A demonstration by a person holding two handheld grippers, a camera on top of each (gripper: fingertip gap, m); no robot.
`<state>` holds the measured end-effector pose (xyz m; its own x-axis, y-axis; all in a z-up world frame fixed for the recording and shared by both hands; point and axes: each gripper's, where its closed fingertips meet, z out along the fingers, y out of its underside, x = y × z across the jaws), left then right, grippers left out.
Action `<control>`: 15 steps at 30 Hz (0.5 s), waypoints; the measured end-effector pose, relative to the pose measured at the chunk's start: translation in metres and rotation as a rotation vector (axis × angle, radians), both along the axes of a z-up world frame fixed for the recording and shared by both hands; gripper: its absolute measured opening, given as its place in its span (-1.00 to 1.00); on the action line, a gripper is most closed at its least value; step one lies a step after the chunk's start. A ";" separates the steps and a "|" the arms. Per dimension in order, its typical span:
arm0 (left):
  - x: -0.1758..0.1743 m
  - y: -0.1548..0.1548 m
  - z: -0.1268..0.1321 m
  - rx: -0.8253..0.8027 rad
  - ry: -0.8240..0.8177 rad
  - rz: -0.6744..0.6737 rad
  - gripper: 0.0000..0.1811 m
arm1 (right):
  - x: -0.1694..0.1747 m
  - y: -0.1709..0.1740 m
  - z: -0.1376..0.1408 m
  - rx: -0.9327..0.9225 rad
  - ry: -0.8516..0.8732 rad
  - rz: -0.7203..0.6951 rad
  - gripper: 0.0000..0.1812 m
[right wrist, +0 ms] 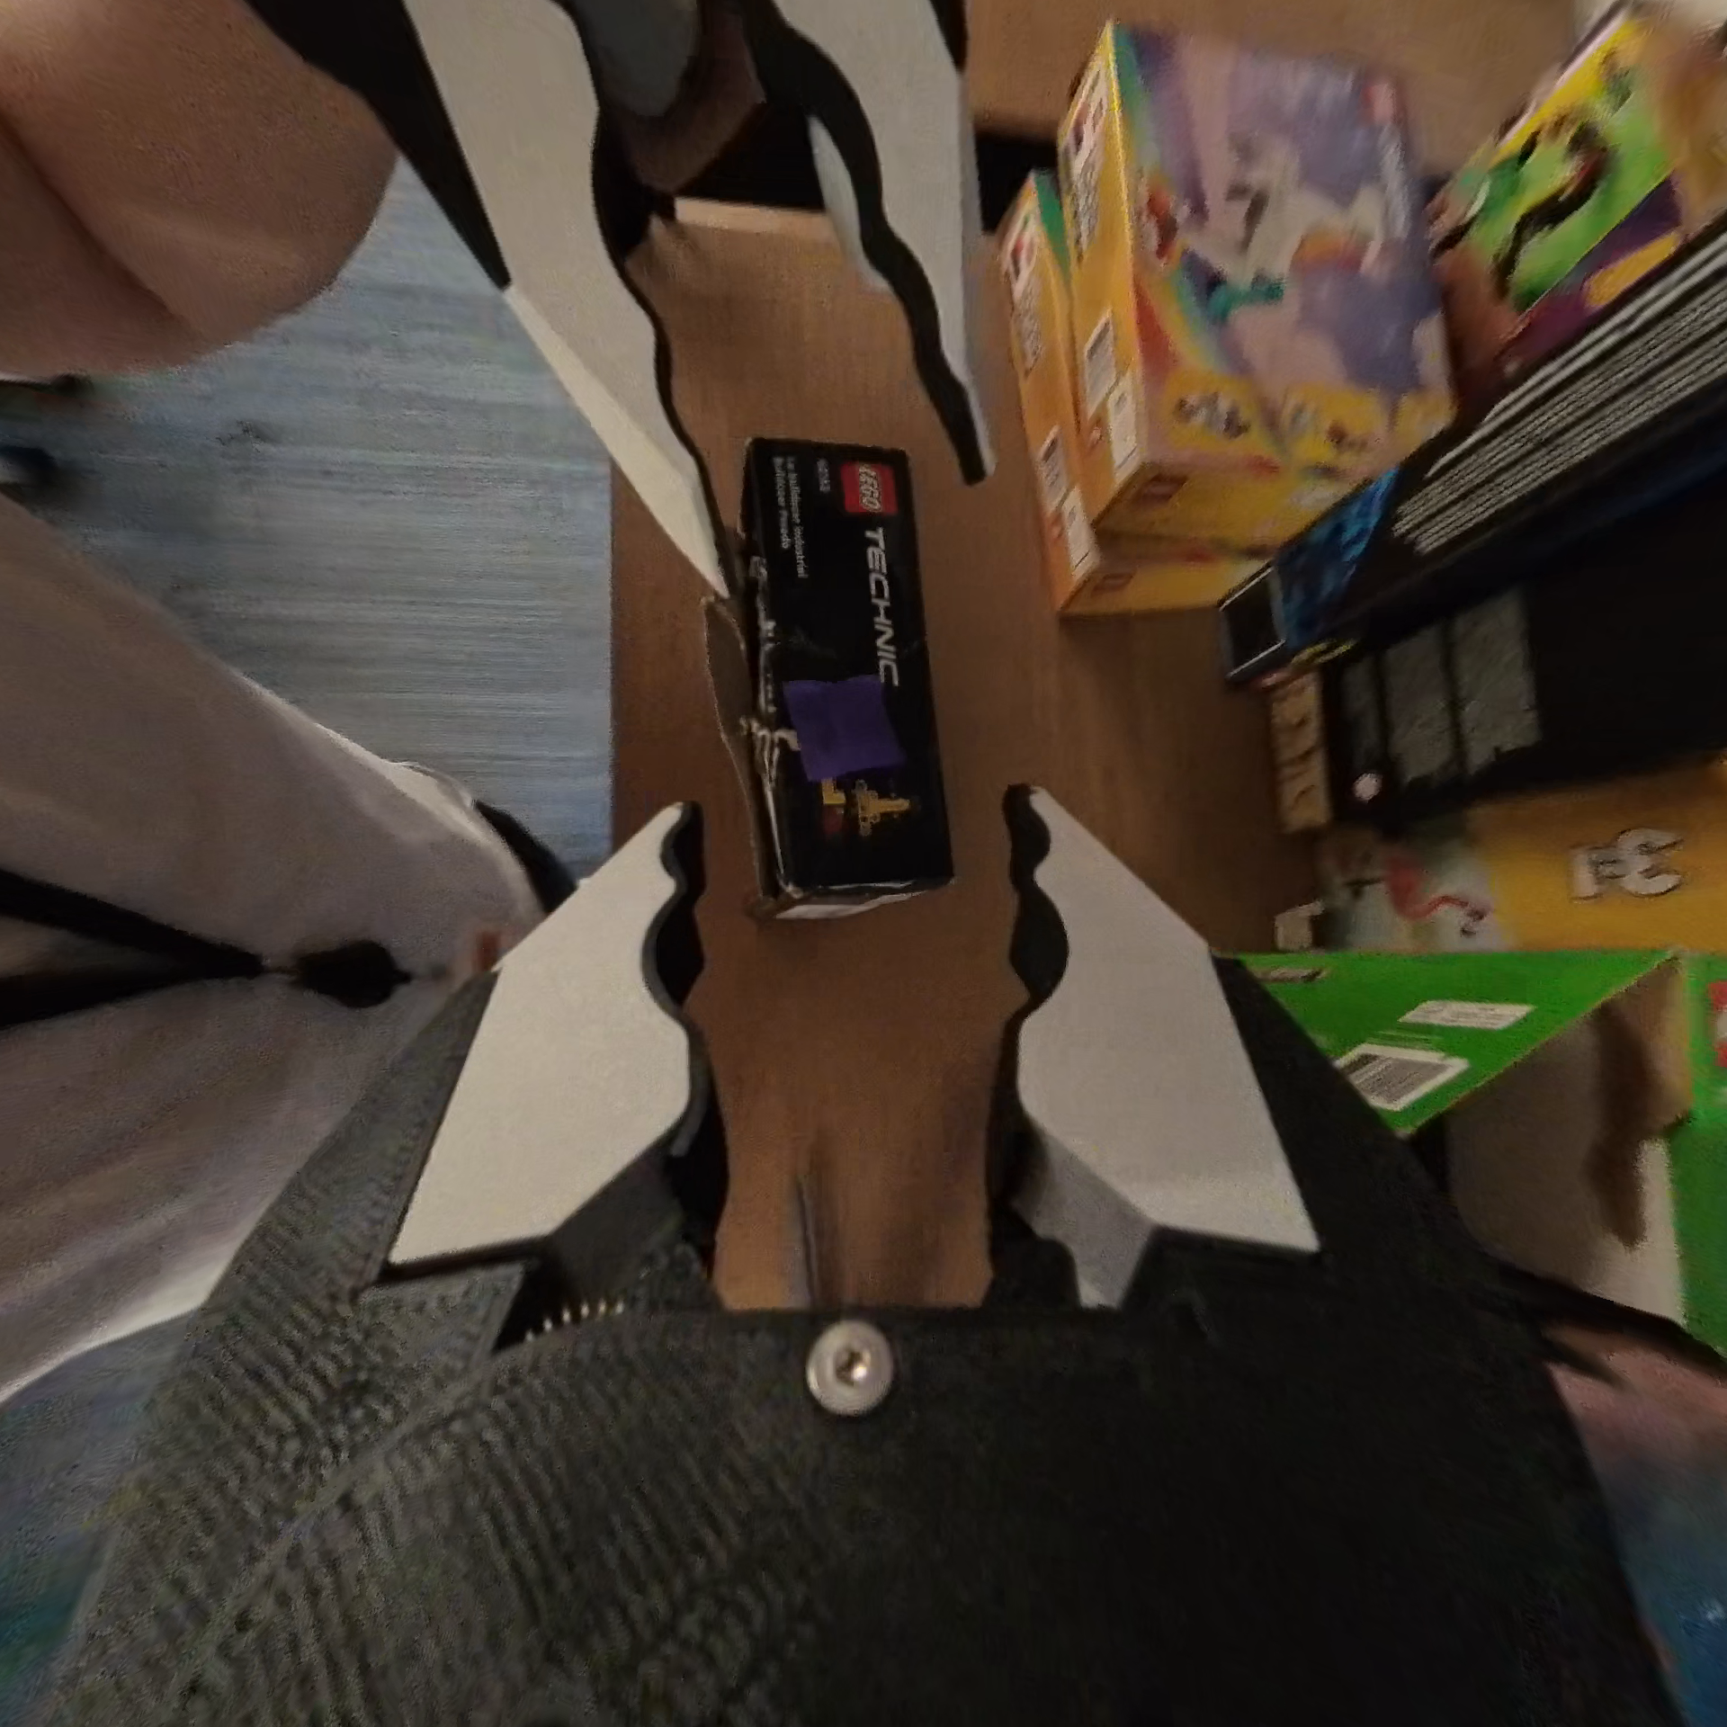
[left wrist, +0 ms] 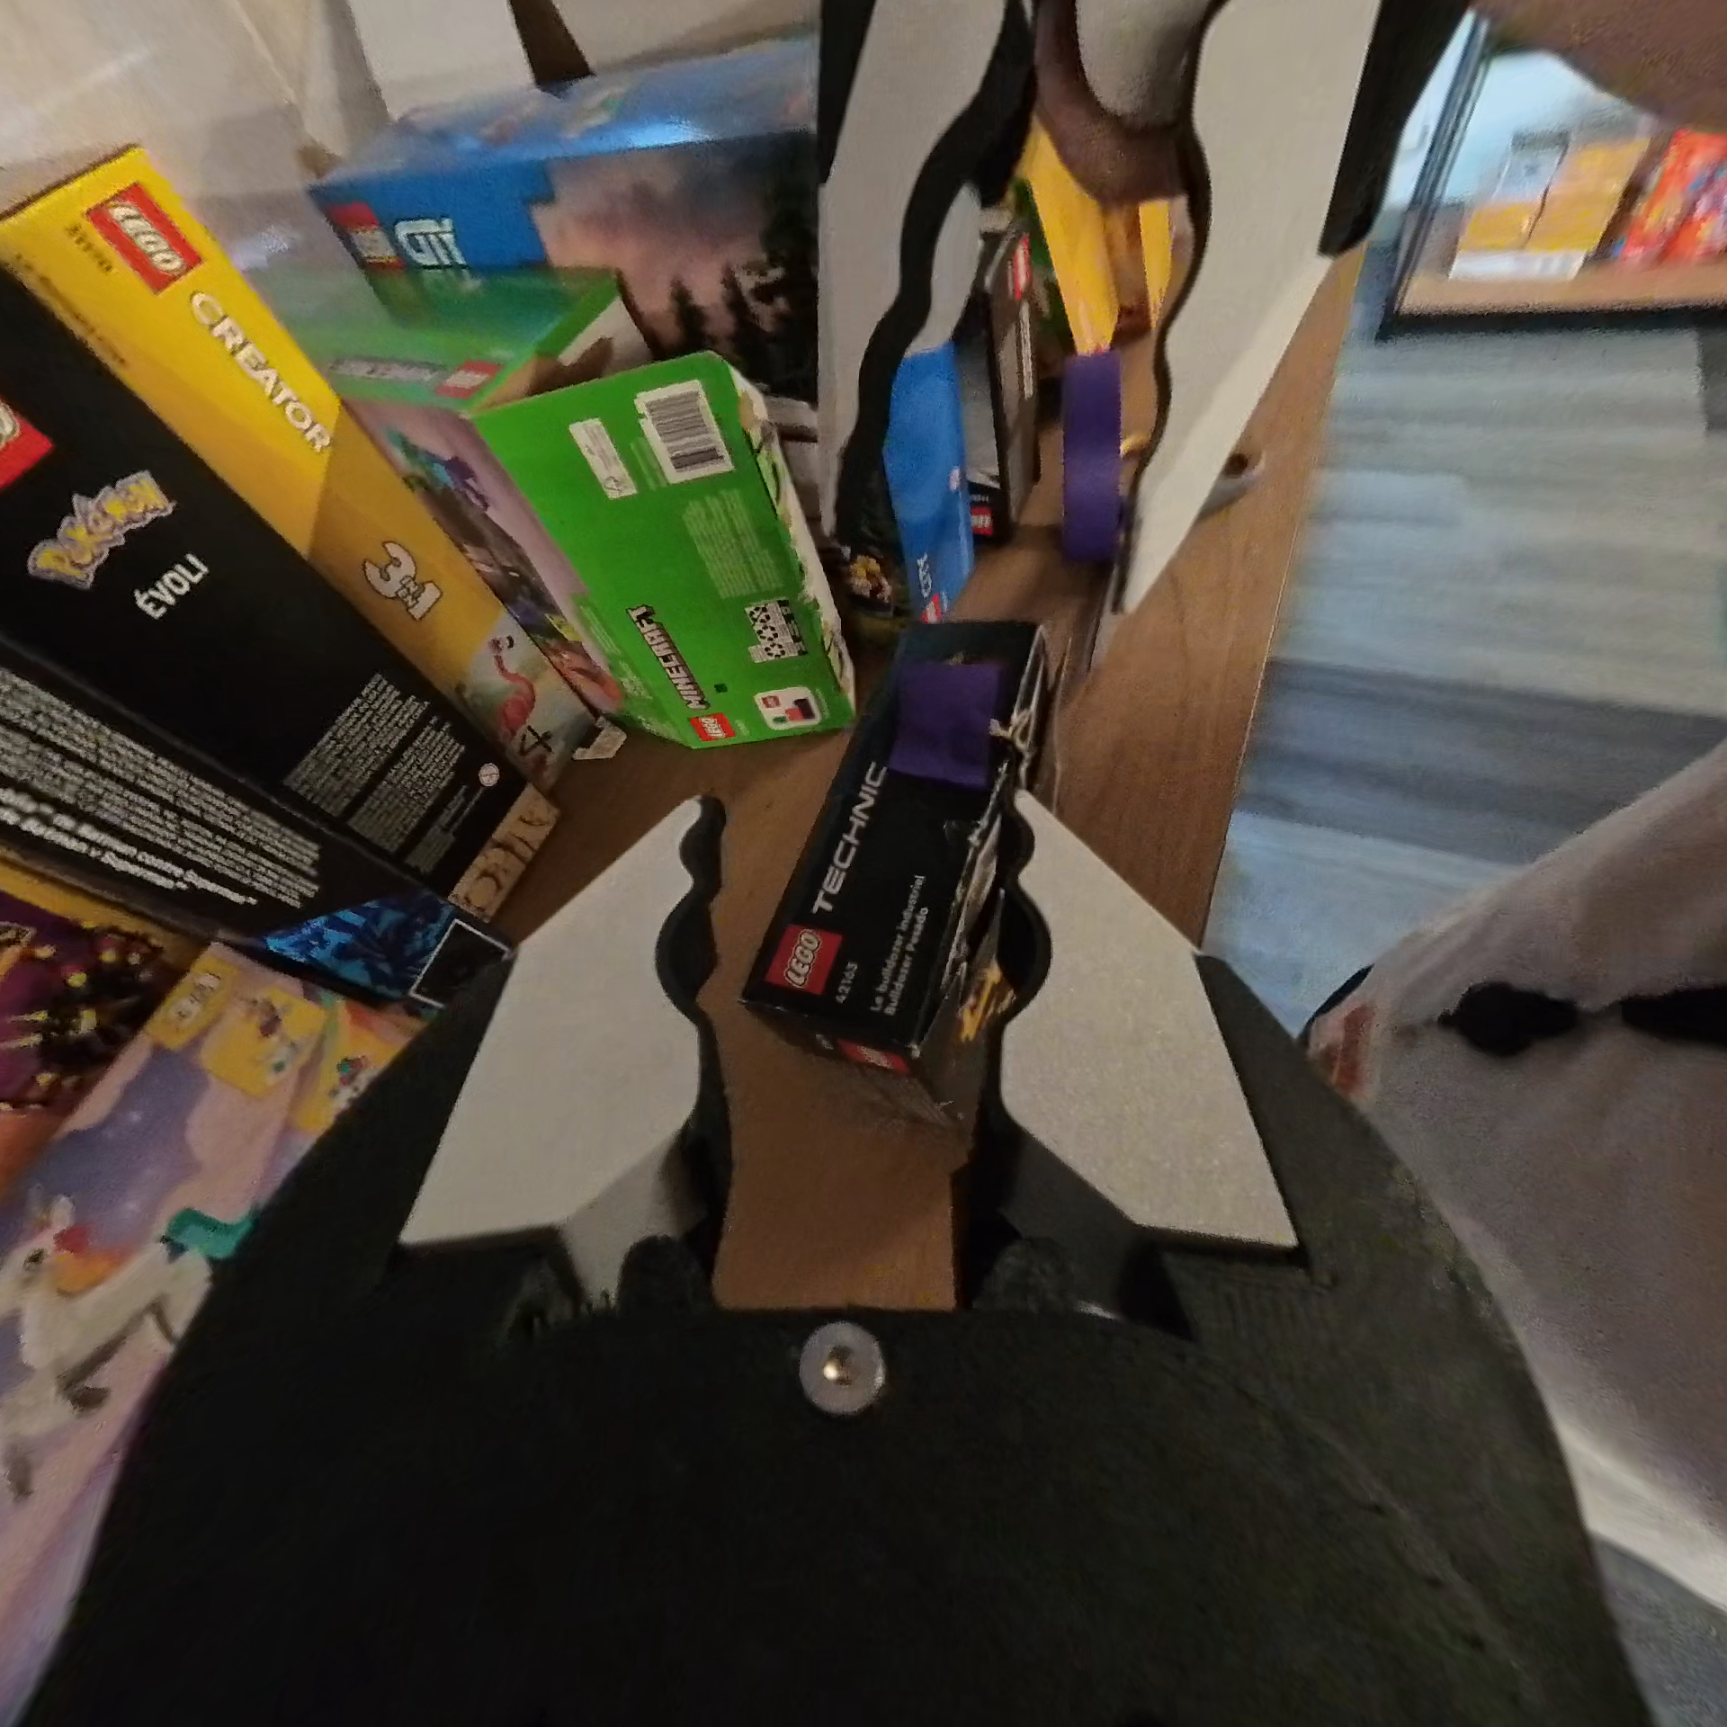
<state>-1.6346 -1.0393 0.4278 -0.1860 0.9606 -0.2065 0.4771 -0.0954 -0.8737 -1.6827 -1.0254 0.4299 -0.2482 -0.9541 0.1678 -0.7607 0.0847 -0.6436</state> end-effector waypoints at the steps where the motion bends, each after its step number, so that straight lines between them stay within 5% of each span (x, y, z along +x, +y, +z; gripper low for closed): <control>1: -0.001 0.000 -0.003 -0.017 -0.027 -0.012 -0.36 | -0.001 -0.001 -0.001 -0.027 -0.023 0.002 -0.31; 8: -0.009 -0.002 -0.037 -0.022 -0.245 -0.062 -0.34 | 0.001 -0.009 -0.012 -0.005 -0.218 -0.013 -0.36; 15: -0.014 0.000 -0.037 0.049 -0.233 -0.095 -0.52 | 0.000 -0.011 -0.026 0.060 -0.282 0.011 -0.36</control>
